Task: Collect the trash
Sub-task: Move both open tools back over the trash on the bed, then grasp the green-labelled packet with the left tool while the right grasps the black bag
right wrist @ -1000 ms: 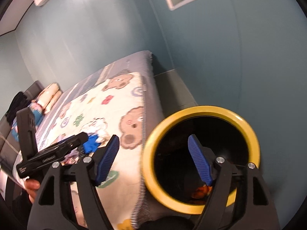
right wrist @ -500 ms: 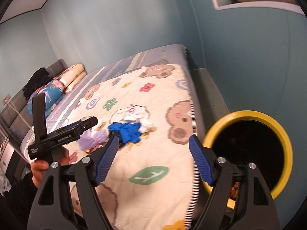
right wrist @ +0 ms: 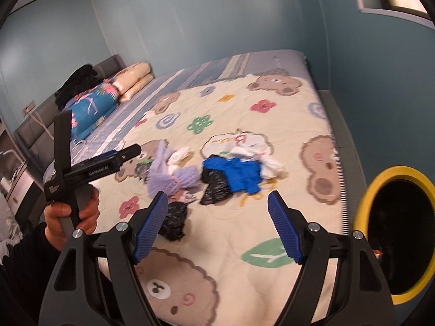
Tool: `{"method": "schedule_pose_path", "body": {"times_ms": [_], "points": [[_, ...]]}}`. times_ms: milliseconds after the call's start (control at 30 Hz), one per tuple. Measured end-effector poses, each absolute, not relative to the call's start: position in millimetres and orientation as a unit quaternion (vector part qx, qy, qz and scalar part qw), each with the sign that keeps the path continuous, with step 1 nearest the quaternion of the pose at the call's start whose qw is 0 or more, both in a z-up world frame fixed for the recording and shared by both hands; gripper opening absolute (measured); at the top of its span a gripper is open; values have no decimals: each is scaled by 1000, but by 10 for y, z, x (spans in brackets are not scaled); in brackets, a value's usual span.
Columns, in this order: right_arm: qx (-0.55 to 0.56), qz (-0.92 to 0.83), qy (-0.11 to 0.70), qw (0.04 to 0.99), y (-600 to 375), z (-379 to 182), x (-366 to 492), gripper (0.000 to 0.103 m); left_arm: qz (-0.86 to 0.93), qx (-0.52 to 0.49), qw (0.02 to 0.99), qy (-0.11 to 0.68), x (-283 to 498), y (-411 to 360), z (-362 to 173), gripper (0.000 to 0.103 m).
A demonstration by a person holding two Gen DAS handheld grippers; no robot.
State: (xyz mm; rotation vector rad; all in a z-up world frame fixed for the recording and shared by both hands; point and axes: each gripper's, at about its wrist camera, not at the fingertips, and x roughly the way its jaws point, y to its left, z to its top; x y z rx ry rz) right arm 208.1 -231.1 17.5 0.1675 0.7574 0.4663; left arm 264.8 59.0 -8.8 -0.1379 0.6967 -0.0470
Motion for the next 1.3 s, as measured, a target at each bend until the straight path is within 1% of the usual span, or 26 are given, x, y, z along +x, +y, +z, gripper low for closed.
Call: {"method": "schedule_pose_path", "body": {"times_ms": [333, 600, 1100, 1300], "points": [[49, 270, 399, 875, -1630, -40, 2220, 73, 38, -74, 928, 363, 2660, 1343, -323, 95], [24, 289, 437, 851, -1188, -312, 2357, 73, 65, -70, 917, 386, 2711, 1695, -581, 95], [-9, 296, 495, 817, -729, -840, 2571, 73, 63, -62, 896, 434, 3030, 1853, -1012, 95], [-23, 299, 500, 812, -592, -964, 2616, 73, 61, -61, 892, 443, 3209, 1835, -1098, 95]]}}
